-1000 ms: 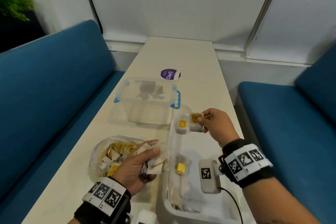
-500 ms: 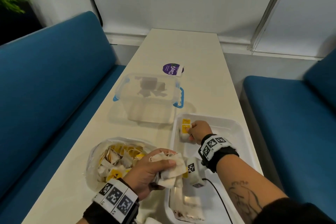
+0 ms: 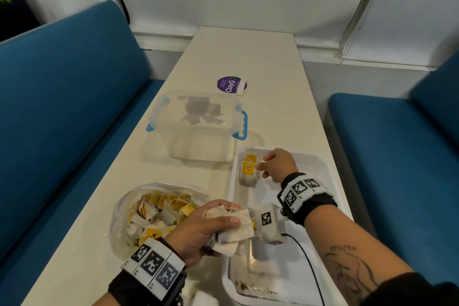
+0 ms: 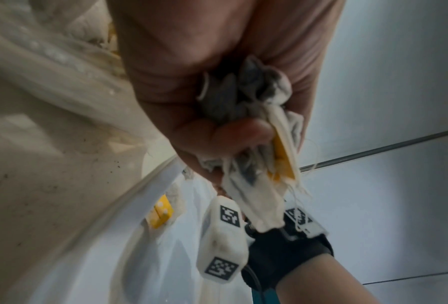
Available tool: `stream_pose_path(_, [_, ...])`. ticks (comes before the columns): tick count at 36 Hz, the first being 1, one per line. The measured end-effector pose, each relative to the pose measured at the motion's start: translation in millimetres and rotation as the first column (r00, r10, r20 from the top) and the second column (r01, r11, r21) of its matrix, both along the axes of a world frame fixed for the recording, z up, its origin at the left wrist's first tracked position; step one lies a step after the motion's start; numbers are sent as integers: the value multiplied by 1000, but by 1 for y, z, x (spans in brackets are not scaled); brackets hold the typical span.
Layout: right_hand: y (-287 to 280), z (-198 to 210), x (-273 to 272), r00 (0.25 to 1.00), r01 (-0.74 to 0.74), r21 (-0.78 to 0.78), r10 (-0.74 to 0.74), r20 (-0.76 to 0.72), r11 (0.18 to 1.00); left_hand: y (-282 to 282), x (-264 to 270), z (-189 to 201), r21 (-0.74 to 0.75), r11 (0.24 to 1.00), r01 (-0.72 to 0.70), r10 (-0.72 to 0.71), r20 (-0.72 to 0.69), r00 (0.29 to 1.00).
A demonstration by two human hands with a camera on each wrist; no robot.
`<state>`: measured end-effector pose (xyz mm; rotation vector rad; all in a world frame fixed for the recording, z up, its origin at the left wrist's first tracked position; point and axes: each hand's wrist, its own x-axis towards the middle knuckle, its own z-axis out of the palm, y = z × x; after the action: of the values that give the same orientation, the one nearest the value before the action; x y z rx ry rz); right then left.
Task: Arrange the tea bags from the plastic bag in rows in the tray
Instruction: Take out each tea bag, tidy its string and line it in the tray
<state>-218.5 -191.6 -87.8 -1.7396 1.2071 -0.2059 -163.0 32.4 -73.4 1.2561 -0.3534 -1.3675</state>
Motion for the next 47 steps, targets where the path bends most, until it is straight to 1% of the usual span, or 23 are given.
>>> stream_pose_path(2, [0, 15, -7, 991, -135, -28, 135, -24, 990, 1, 2, 0, -7, 1000, -12, 11, -14, 1000])
stream_pose_path(4, [5, 30, -13, 943, -322, -36, 318, -101, 946, 3, 4, 1, -16, 999, -31, 30, -26, 999])
stream_pose_path(6, [12, 39, -17, 847, -502, -16, 487, -215, 865, 5, 5, 2, -41, 998, -49, 48, -39, 998])
stream_pose_path(8, [20, 40, -18, 730, -622, 27, 592, -341, 782, 6, 7, 5, -64, 996, -66, 62, -58, 996])
stream_pose_path(10, [29, 36, -16, 612, -701, 62, 644, -460, 711, 8, 9, 8, -86, 993, -86, 78, -86, 993])
stream_pose_path(12, [37, 30, -14, 523, -752, 74, 661, -539, 655, 10, 12, 10, -107, 990, -97, 86, -103, 991])
stream_pose_path(15, [48, 22, -9, 445, -799, 54, 649, -618, 599, 13, 15, 12, -115, 986, -124, 110, -124, 986])
stream_pose_path(19, [60, 13, -2, 313, -859, 96, 666, -678, 502, 17, 15, 14, -150, 981, -121, 100, -141, 985])
stream_pose_path(21, [63, 8, 0, 286, -876, 88, 657, -698, 475, 20, 13, 15, -149, 980, -134, 112, -145, 983])
stream_pose_path(23, [61, 6, 0, 312, -869, 79, 665, -678, 488, 22, 13, 16, -134, 981, -141, 123, -132, 984])
stream_pose_path(25, [56, 10, -1, 363, -853, 65, 678, -639, 518, 24, 14, 13, -121, 981, -151, 138, -110, 984])
stream_pose_path(26, [53, 15, -4, 409, -838, 50, 685, -603, 544, 25, 15, 13, -119, 979, -166, 154, -104, 983])
stream_pose_path(27, [49, 21, -6, 473, -812, 32, 690, -548, 582, 25, 16, 12, -119, 975, -185, 174, -101, 980])
stream_pose_path(29, [41, 35, -14, 622, -732, 25, 682, -384, 681, 25, 19, 10, -116, 968, -222, 211, -100, 972])
stream_pose_path(31, [34, 49, -23, 750, -637, 58, 635, -183, 769, 24, 21, 10, -111, 964, -243, 233, -95, 968])
stream_pose_path(33, [31, 59, -31, 835, -551, 115, 548, 59, 827, 23, 21, 9, -101, 959, -265, 256, -100, 962])
stream_pose_path(34, [30, 62, -34, 853, -516, 151, 491, 176, 843, 22, 20, 10, -99, 958, -269, 258, -110, 960])
stream_pose_path(36, [32, 64, -39, 847, -481, 214, 388, 364, 850, 19, 18, 12, -116, 961, -251, 235, -137, 962])
stream_pose_path(39, [39, 64, -41, 813, -448, 297, 247, 527, 843, 16, 14, 13, -116, 960, -253, 235, -149, 960])
stream_pose_path(42, [48, 61, -41, 789, -412, 385, 112, 604, 826, 14, 13, 13, -93, 961, -260, 247, -131, 960])
stream_pose_path(45, [54, 60, -41, 787, -393, 413, 69, 613, 821, 14, 14, 12, -69, 960, -273, 263, -124, 957])
stream_pose_path(47, [55, 60, -42, 793, -368, 409, 52, 608, 835, 15, 14, 11, -65, 960, -274, 264, -128, 956])
